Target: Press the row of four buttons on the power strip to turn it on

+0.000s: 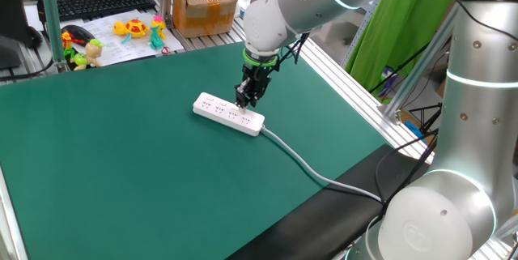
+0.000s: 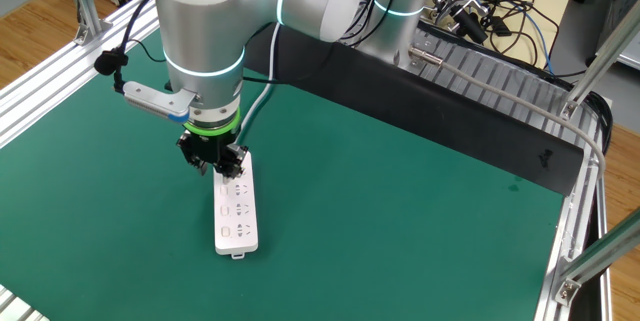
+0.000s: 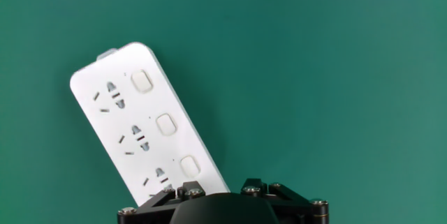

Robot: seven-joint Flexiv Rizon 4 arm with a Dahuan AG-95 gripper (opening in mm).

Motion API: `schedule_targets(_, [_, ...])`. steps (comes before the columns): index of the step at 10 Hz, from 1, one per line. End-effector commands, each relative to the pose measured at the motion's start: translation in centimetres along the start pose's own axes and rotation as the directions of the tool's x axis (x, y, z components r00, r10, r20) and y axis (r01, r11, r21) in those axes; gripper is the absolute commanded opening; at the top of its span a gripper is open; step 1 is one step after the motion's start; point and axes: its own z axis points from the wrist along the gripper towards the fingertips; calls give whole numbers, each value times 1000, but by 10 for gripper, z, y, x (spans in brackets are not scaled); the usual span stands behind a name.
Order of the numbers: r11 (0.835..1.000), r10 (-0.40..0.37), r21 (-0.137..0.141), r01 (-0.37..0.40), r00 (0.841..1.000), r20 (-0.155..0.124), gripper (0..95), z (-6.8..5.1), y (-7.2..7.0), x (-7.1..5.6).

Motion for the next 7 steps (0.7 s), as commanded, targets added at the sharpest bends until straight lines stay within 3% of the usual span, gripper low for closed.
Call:
schedule_targets(1, [1000, 2, 3, -2, 1000, -4, 380, -5, 3, -5])
schedule_targets(7, [1000, 4, 3, -4, 1000, -2, 380, -2, 4, -18])
